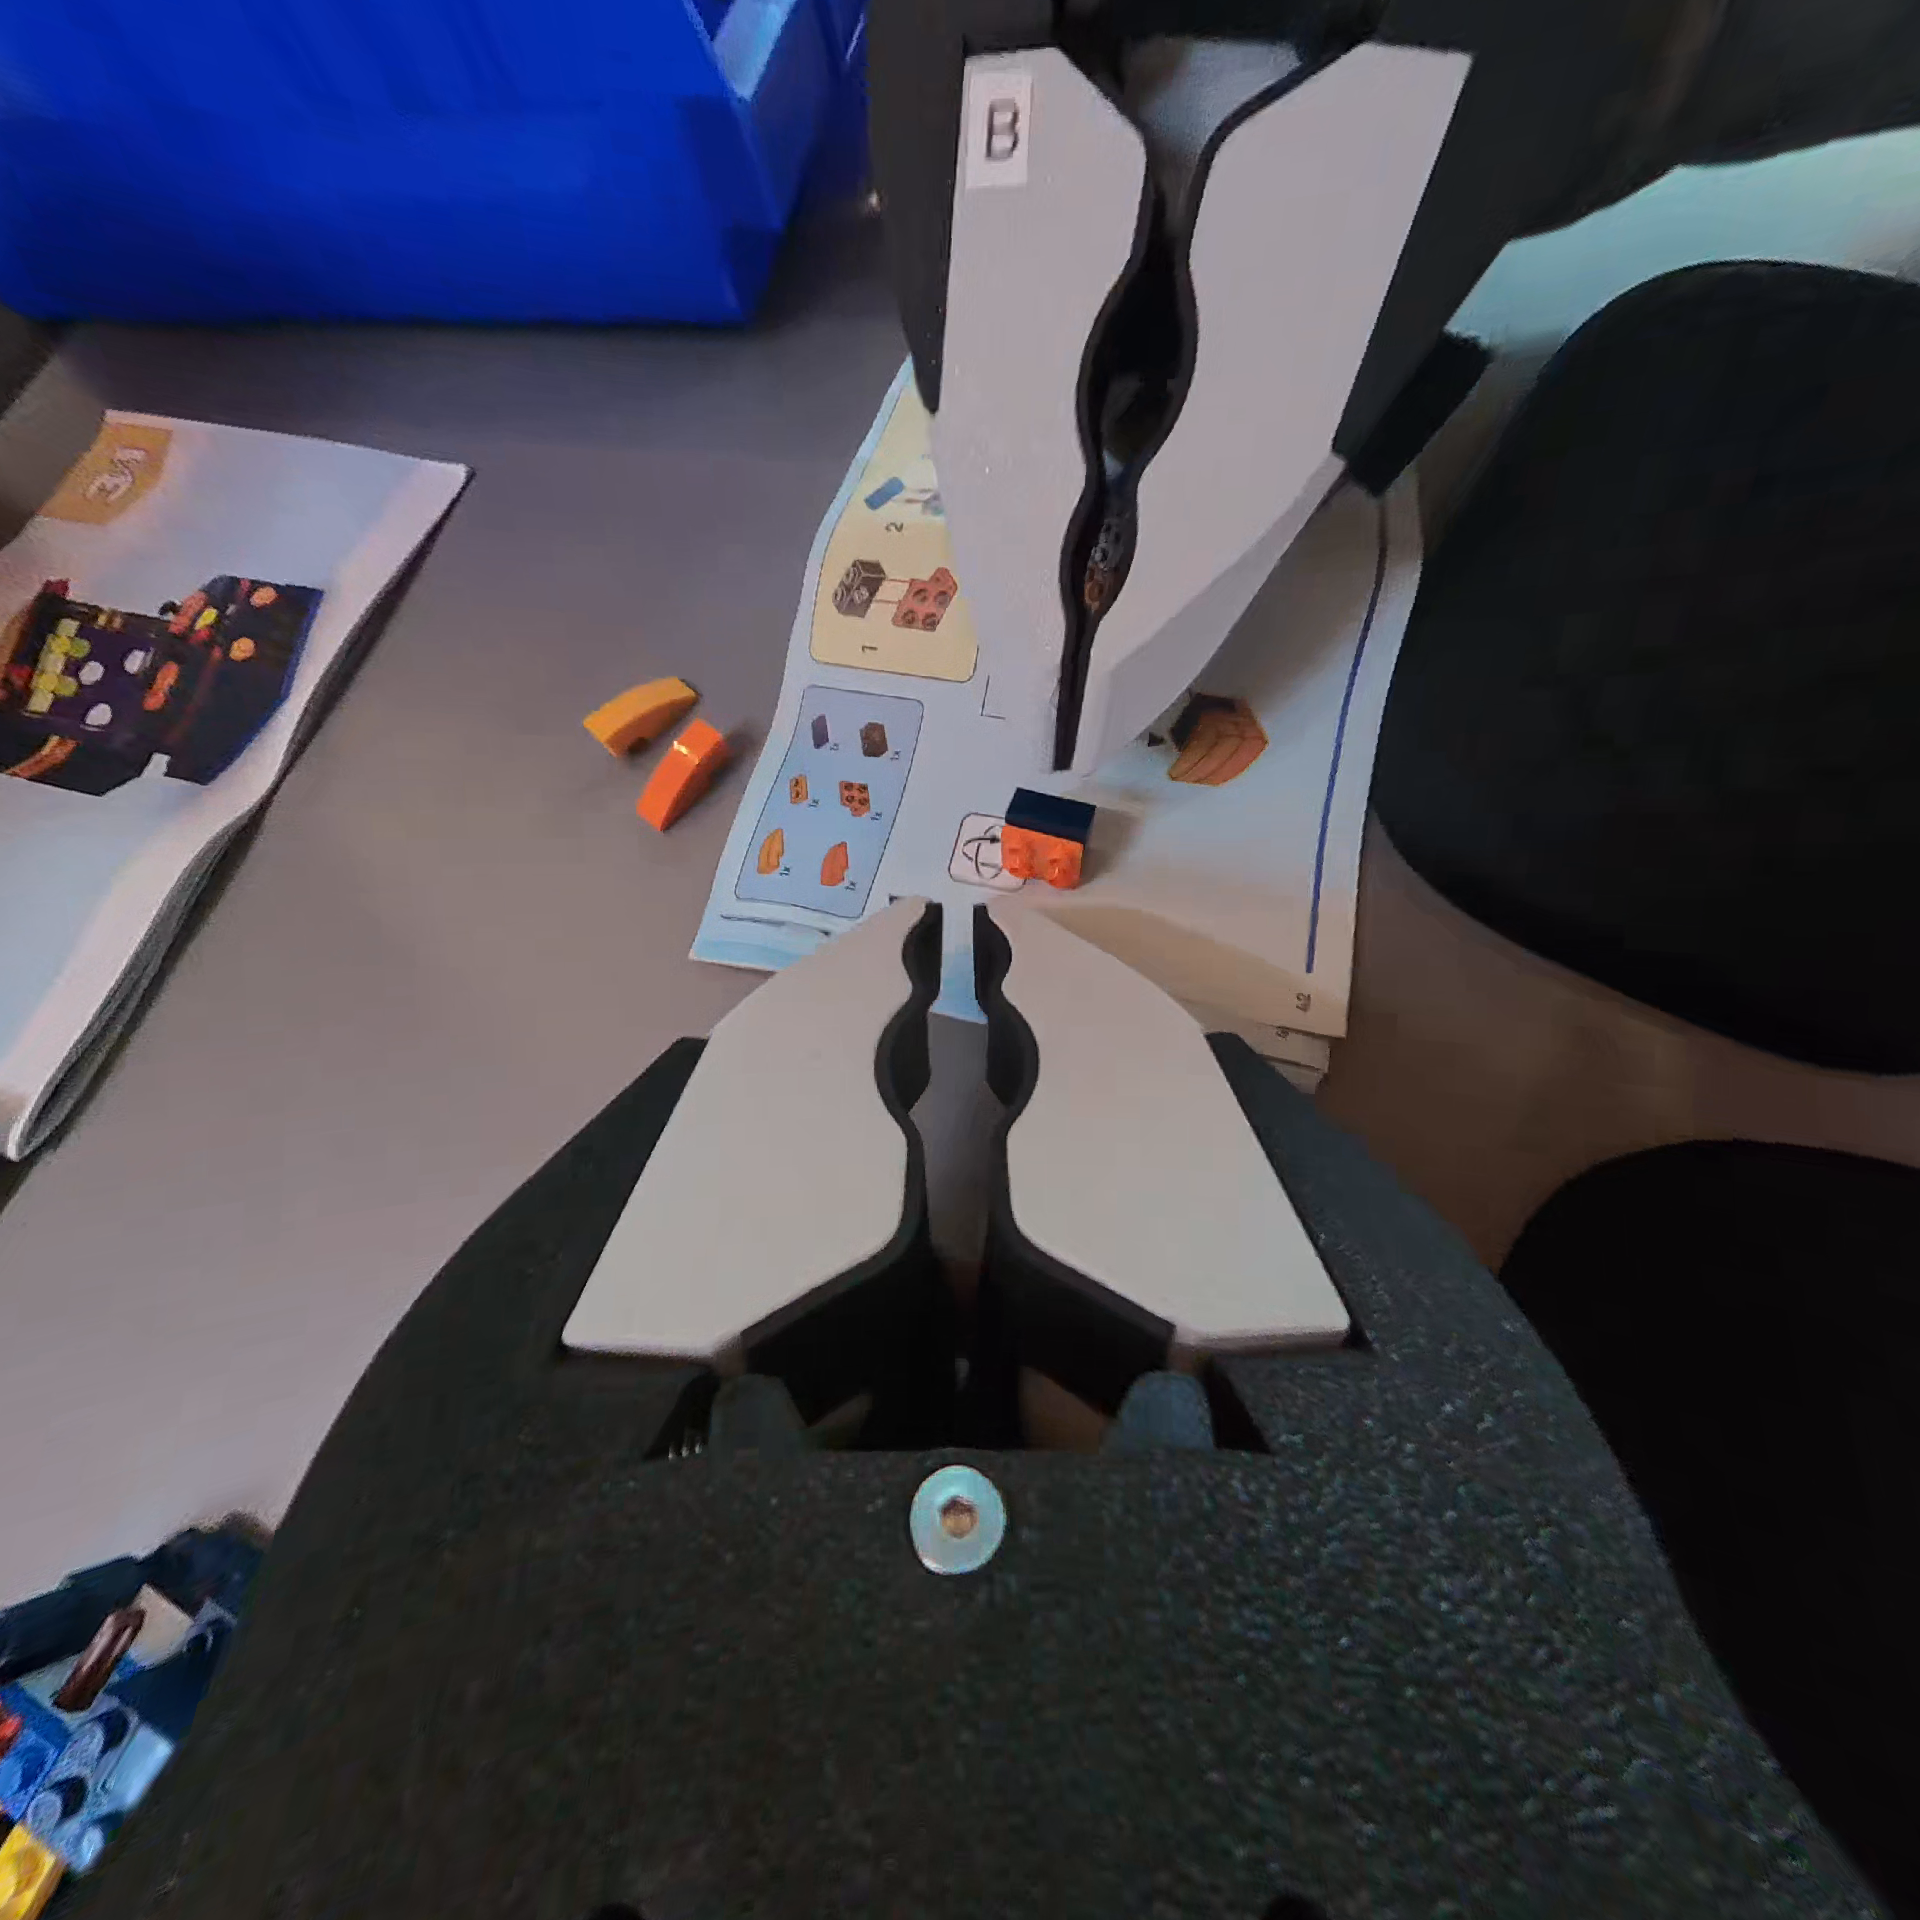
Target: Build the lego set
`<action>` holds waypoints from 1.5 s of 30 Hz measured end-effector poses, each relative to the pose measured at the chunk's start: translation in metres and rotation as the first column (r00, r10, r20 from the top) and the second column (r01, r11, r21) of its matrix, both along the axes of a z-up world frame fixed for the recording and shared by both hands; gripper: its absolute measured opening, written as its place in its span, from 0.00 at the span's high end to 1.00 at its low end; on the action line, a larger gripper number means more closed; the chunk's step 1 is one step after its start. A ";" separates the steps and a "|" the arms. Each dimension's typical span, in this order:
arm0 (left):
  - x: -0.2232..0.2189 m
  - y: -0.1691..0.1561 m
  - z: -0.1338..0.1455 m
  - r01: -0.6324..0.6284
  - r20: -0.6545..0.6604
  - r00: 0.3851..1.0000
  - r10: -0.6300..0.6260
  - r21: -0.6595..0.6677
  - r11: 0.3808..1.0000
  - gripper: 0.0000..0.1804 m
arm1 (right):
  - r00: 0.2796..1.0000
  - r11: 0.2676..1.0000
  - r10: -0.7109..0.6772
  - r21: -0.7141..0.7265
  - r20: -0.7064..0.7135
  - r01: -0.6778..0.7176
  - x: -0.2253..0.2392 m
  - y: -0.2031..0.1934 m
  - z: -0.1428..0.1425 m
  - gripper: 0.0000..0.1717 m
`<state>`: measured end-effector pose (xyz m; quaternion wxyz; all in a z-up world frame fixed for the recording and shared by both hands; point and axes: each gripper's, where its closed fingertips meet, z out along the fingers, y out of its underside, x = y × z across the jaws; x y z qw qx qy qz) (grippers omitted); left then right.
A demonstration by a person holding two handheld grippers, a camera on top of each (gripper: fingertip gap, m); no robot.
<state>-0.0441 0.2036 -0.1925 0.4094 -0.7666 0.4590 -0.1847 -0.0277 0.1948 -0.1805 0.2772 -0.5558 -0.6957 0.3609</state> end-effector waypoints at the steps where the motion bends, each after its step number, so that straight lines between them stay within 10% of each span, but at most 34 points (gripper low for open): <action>1: 0.002 0.001 0.002 0.012 0.015 1.000 -0.013 0.024 1.000 0.97 | 1.000 1.000 -0.001 -0.002 0.001 0.001 0.001 0.001 -0.003 1.00; 31: 0.016 -0.007 -0.015 0.123 -0.079 0.989 -0.122 0.002 0.992 0.99 | 0.995 0.997 0.068 0.030 0.072 -0.071 -0.006 -0.008 -0.029 1.00; 35: 0.013 -0.005 -0.009 0.105 -0.038 0.994 -0.104 0.010 0.994 0.98 | 0.982 0.987 0.122 -0.084 -0.146 -0.135 -0.002 -0.014 0.009 1.00; 45: 0.006 0.002 -0.003 0.048 -0.003 0.999 -0.048 0.034 0.998 0.95 | 0.969 0.965 -0.245 0.102 0.033 0.240 0.015 0.057 -0.011 0.79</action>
